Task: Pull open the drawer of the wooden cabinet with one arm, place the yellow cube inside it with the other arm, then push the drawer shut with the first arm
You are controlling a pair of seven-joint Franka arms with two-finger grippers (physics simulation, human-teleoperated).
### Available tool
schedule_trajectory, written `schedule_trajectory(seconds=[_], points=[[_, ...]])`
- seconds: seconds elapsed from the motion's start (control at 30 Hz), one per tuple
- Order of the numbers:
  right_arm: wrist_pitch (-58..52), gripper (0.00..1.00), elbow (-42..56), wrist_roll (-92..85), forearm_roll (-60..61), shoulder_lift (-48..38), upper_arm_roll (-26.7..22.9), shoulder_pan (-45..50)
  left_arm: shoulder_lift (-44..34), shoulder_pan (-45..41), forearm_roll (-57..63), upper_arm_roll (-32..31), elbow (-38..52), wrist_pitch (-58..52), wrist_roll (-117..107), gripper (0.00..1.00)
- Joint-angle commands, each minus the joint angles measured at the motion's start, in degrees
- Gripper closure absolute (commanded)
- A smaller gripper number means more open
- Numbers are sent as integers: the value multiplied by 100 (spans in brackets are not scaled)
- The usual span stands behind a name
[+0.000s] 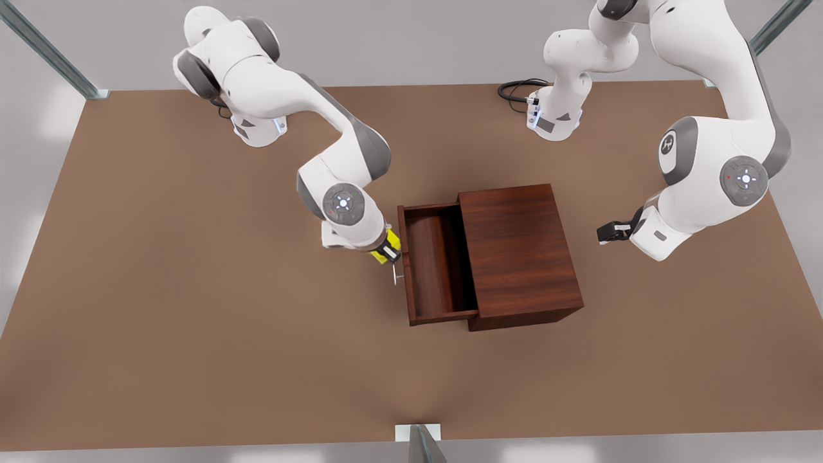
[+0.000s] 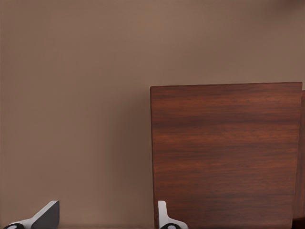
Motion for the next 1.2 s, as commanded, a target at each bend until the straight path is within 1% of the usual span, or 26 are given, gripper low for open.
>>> schedule_trajectory(seconds=[0.0,0.17,0.27,0.33,0.43,0.67,0.7,0.73,0.87,0.9,0.93,0.97,1.0,1.03,1.07,1.1,1.13,1.17], points=[[-132,35,146,2863,-10,148,-24,190,-21,-1,9,0,-53,30,-57,0],[-1,34,559,3961,-10,517,-23,409,-30,-1,18,0,-54,74,-57,0],[131,34,665,4348,-10,552,-6,453,-30,-1,18,0,-62,91,-57,0],[219,34,849,4568,-10,728,-24,568,-30,-1,18,0,-62,100,-57,0],[386,34,1122,4841,-10,965,-24,691,-30,-1,18,0,-62,100,-57,0],[588,32,1184,4955,-10,1053,-24,805,-30,-1,18,0,-62,109,-57,0],[588,20,1184,4937,-10,1053,-24,805,-30,-1,18,0,-62,109,-57,0],[588,0,1184,4937,-10,1053,-24,805,-30,-1,18,0,-62,109,-57,0],[536,0,1175,4894,-28,1036,-59,796,-30,-1,18,0,-62,109,-57,0],[-43,0,1175,4675,-72,861,-59,507,-21,-1,18,0,-62,109,-57,0],[-817,0,1166,3954,-72,562,-41,41,-21,-1,27,0,-62,118,-57,0],[-1371,0,1122,3102,-115,228,-24,-504,-12,-36,27,-35,25,170,-66,0],[-1854,0,1113,2258,-335,96,-15,-961,-12,-132,-9,-44,192,153,-83,0],[-2171,0,1105,1292,-362,-36,-6,-1505,-12,-439,27,-79,438,100,-320,0],[-2452,0,1078,-114,-686,-186,-6,-2042,-39,-817,35,-97,649,65,-891,0],[-2593,0,973,-1318,-748,-291,3,-2516,-30,-1300,263,-97,799,65,-1550,0],[-2488,0,438,-2618,-959,-607,-6,-2938,23,-1845,431,-97,1106,56,-2393,0],[-1725,0,-432,-4403,-1065,-1037,-6,-3351,435,-2373,422,-97,1747,47,-3685,0]])
